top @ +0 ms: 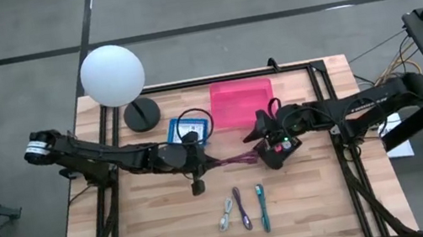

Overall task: Pick and place items into bin
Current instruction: Put the pink charger cable into the pink bin

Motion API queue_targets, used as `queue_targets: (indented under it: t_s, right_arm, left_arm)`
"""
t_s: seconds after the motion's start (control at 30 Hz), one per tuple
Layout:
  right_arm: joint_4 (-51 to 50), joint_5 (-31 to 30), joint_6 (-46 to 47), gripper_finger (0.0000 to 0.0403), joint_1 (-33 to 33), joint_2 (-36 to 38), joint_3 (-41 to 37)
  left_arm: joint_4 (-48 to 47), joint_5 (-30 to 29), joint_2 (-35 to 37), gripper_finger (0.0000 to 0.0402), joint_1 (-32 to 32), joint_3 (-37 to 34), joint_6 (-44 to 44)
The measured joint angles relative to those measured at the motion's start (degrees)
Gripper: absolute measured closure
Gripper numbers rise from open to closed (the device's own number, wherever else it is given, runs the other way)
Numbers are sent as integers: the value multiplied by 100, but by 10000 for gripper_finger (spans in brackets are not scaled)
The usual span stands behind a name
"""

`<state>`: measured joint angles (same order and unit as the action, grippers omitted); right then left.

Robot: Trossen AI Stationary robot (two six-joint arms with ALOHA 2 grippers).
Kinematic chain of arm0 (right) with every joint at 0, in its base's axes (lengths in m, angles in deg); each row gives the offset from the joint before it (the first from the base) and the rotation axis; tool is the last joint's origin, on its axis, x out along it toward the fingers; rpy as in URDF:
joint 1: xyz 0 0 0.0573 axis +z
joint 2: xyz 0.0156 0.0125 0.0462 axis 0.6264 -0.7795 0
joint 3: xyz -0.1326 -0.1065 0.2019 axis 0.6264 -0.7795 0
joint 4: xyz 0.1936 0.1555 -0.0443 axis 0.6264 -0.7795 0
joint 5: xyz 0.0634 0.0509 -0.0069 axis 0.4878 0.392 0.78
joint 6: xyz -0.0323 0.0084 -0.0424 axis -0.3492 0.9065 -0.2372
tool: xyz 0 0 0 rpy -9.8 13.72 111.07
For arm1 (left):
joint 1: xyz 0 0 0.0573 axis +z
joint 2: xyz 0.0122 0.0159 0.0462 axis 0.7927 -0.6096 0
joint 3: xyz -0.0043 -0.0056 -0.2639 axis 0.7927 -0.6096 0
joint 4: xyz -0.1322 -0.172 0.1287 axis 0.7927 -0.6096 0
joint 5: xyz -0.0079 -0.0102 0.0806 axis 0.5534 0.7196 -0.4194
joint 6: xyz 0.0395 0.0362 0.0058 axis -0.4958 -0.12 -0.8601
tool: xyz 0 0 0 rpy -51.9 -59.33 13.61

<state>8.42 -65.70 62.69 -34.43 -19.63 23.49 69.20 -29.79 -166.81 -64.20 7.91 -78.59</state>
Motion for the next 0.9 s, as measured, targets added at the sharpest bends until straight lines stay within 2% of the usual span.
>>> queue_targets:
  t_s: [0.2,0.43,0.67,0.9]
  right_arm:
    - [-900,87,13,188,1,406,-2]
    - [-499,104,83,188,3,833,0]
    - [-399,104,285,183,1,626,-2]
    - [-315,100,309,145,1,376,-2]
  left_arm:
    - [-550,-259,160,394,16,-8,-7]
    - [-903,-296,170,394,14,-19,-97]
    - [-842,-589,170,394,16,-19,-149]
    - [-844,-819,170,390,18,-19,-149]
